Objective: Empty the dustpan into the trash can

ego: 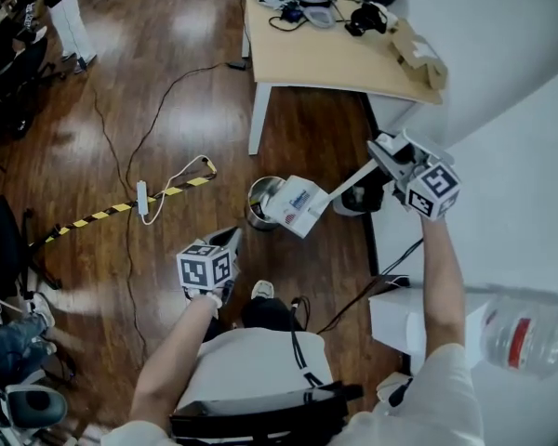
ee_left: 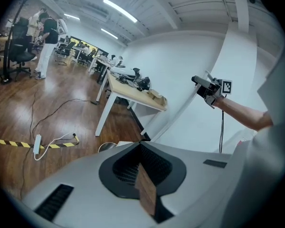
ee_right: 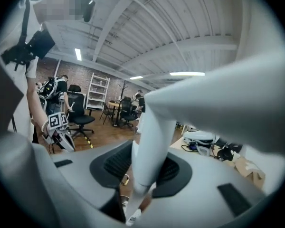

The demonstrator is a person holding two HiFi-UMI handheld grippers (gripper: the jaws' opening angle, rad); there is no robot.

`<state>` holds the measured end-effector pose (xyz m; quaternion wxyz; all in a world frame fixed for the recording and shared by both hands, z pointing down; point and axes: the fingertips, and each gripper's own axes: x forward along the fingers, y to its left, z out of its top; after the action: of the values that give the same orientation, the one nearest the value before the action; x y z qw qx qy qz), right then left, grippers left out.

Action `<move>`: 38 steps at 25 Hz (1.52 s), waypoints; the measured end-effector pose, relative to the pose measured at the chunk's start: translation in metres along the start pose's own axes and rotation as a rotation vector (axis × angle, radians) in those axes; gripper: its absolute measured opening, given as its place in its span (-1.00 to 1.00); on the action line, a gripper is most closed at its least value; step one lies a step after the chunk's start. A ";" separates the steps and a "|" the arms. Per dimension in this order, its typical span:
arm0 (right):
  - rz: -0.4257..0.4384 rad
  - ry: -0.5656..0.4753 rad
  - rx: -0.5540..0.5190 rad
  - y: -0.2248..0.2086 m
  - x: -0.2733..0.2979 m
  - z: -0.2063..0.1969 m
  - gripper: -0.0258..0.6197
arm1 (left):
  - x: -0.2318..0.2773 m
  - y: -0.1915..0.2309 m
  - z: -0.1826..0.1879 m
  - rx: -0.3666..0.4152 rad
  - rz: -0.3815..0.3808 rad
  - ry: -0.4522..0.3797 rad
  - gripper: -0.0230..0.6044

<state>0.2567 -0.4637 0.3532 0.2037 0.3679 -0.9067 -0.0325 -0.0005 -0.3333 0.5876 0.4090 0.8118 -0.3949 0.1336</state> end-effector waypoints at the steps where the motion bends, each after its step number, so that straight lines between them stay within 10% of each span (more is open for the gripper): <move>1: 0.010 0.014 -0.004 0.003 0.004 -0.005 -0.51 | 0.001 0.002 -0.001 -0.004 0.002 0.003 -0.96; 38: 0.301 0.196 -0.287 0.107 0.155 0.025 -0.52 | -0.039 0.065 -0.008 -0.062 0.022 -0.001 -0.96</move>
<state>0.0766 -0.4936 0.4057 0.3434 0.1973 -0.9134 -0.0945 -0.0740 -0.3293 0.6072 0.4323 0.7943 -0.4080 0.1256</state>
